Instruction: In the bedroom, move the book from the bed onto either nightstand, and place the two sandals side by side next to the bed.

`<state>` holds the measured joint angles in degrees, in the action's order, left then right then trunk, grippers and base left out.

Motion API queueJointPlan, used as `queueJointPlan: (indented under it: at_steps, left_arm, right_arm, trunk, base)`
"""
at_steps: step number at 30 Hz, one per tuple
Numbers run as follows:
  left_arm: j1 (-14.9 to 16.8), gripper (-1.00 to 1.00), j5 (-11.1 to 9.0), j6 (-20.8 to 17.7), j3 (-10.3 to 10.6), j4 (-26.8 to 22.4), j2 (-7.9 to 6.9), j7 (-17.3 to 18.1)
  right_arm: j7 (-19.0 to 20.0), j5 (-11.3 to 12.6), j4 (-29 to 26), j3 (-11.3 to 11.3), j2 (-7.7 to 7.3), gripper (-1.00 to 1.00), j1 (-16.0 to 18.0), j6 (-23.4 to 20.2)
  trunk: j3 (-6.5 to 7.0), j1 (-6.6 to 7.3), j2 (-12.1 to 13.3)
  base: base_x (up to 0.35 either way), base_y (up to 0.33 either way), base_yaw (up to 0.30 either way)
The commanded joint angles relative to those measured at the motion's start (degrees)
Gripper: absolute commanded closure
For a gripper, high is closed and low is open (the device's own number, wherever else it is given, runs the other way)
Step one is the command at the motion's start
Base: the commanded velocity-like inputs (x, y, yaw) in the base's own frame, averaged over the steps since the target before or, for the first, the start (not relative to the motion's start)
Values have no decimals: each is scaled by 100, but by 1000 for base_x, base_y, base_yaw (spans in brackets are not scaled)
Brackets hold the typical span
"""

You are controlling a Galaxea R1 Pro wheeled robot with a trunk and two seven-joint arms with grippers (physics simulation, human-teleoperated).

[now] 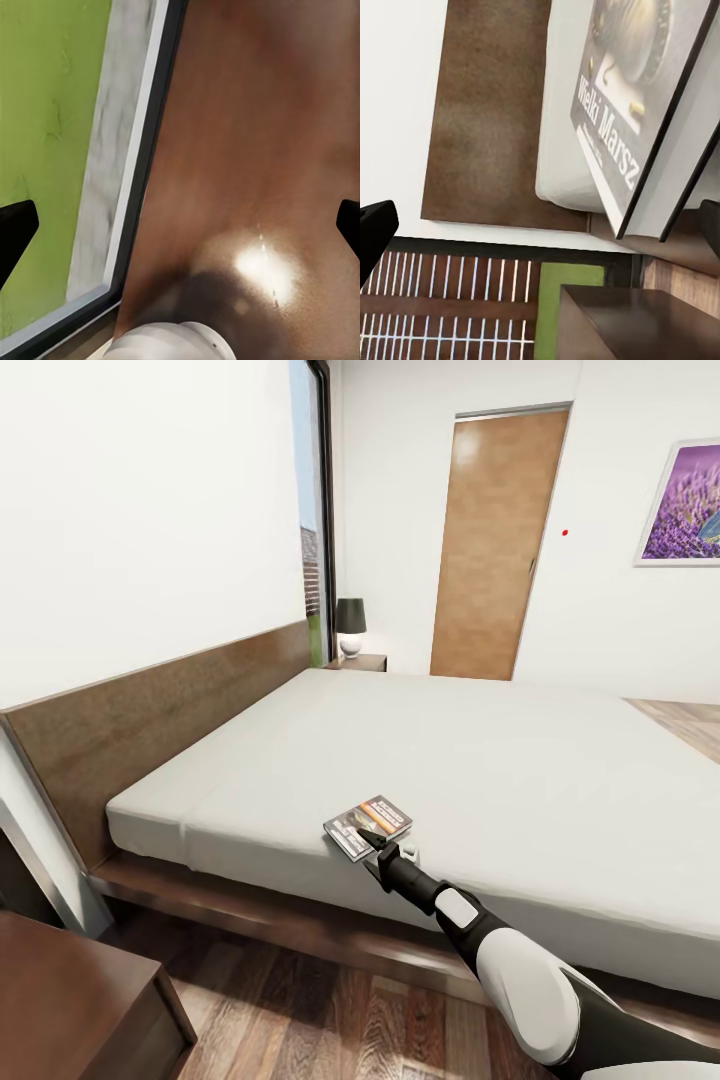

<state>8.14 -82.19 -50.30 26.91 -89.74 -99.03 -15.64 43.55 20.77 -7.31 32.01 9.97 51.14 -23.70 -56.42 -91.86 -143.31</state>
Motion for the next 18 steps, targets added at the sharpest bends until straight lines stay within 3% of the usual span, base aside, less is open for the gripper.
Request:
queueJointPlan:
  at_steps: [1, 18]
  left_arm:
    - [41, -100, -60, -6, 36, -9, -3, -55]
    - [38, -100, -60, -6, 36, -16, 1, -79]
  right_arm:
    - [-4, 41, -6, -1, 2, -100, 2, -47]
    - [-4, 41, -7, -2, 2, -100, 2, -47]
  trunk:
    - [-6, 1, -2]
    - [-6, 1, -2]
  base:
    - [0, 0, 0]
    - [0, 0, 0]
